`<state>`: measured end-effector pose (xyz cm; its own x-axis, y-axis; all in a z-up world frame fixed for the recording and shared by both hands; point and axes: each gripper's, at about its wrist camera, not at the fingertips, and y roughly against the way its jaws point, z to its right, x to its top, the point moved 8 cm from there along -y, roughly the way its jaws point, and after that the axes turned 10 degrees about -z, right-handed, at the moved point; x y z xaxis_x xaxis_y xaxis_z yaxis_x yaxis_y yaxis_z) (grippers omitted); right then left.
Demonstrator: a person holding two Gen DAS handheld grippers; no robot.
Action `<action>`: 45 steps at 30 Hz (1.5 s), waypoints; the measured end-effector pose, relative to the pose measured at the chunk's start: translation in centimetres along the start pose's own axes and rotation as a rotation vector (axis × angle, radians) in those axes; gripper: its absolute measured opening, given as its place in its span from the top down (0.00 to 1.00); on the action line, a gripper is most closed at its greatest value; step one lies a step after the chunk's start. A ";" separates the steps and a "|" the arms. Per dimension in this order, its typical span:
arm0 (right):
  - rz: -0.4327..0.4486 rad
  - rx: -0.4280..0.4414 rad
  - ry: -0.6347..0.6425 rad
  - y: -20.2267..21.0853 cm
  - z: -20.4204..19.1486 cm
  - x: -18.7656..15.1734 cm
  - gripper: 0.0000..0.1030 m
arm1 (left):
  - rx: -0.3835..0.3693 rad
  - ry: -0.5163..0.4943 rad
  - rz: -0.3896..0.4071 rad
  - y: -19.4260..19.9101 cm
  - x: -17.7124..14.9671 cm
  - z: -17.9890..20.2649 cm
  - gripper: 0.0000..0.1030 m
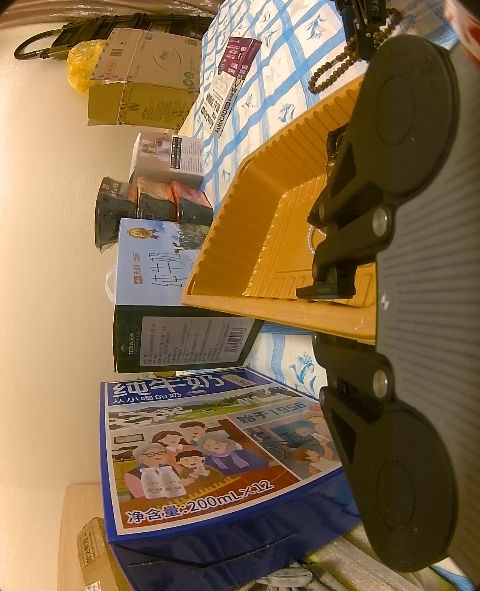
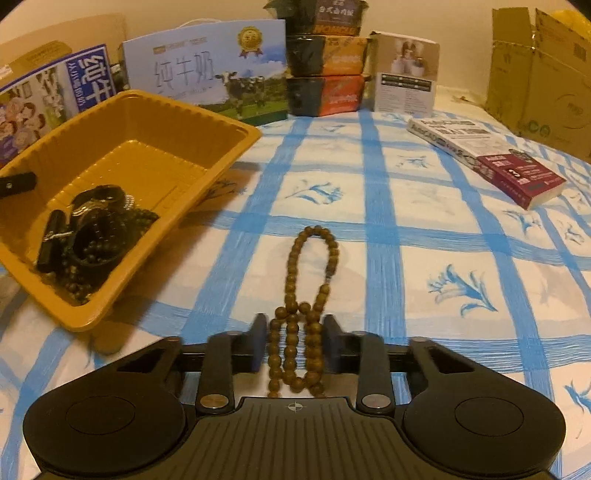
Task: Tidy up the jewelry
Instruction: 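Move the right tool to the brown wooden bead strand and grasp it, then lift the brown bead strand and carry it over the tray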
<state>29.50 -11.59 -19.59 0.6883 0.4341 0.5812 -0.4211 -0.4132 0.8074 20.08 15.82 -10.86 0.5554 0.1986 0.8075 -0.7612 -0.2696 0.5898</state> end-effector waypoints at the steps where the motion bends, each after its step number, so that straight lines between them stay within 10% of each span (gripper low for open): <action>1: -0.003 0.002 0.005 0.0 -0.1 -0.1 0.75 | 0.001 -0.001 0.000 0.0 0.0 0.0 0.96; 10: 0.007 0.059 0.006 1.2 -0.4 -0.3 0.94 | 0.001 0.000 0.001 0.0 0.0 0.0 0.96; 45: 0.266 -0.041 -0.012 15.7 3.3 7.3 0.93 | -0.007 0.006 0.007 0.3 0.3 0.2 0.96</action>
<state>29.82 -17.53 -2.98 0.5570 0.3045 0.7727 -0.6120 -0.4784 0.6297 20.05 15.61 -10.46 0.5484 0.2023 0.8114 -0.7672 -0.2643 0.5844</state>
